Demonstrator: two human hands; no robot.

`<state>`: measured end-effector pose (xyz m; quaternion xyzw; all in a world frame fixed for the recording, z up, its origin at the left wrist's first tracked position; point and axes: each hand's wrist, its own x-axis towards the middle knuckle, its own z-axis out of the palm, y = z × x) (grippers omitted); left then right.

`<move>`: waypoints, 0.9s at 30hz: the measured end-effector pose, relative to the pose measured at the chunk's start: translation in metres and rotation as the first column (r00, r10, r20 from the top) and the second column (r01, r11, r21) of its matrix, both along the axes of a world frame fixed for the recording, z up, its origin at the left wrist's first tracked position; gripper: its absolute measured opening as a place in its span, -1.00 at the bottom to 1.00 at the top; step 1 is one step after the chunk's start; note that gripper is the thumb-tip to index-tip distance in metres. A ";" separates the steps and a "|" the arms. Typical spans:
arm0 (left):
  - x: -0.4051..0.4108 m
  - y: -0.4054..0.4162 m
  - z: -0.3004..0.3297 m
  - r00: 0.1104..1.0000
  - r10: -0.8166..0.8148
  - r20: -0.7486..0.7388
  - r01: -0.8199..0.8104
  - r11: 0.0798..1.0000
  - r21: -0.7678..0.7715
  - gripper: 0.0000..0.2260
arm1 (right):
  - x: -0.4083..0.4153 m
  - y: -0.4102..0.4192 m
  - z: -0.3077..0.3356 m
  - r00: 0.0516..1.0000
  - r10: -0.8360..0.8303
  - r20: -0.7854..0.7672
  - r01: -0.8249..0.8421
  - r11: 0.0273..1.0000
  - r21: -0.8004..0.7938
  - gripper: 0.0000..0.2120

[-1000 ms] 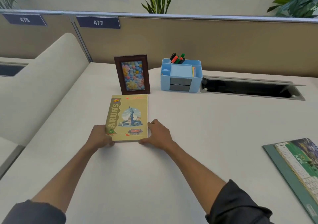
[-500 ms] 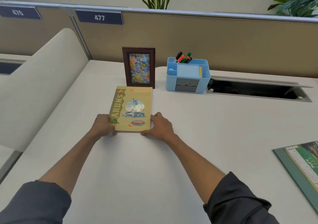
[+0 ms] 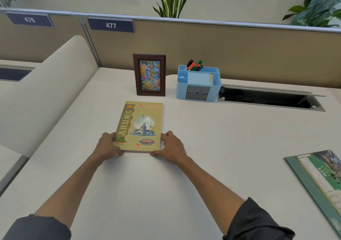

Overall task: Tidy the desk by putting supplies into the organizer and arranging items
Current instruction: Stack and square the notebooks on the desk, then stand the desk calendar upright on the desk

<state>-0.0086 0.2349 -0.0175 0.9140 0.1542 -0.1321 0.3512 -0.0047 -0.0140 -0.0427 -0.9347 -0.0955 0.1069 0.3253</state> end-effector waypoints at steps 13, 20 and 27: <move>-0.053 -0.040 -0.006 0.987 -0.100 0.124 0.032 0.887 0.461 -0.03 | -0.048 -0.043 -0.010 0.999 0.040 0.009 -0.038 0.984 -0.176 0.15; -0.095 -0.128 -0.023 0.863 -0.456 0.217 0.267 0.776 0.571 -0.21 | -0.087 -0.120 -0.011 0.998 0.049 0.044 -0.043 0.990 -0.131 -0.04; -0.104 -0.215 -0.028 0.784 -0.594 0.178 0.456 0.747 0.484 -0.33 | -0.115 -0.185 0.003 0.999 -0.039 0.008 0.040 0.989 -0.141 -0.20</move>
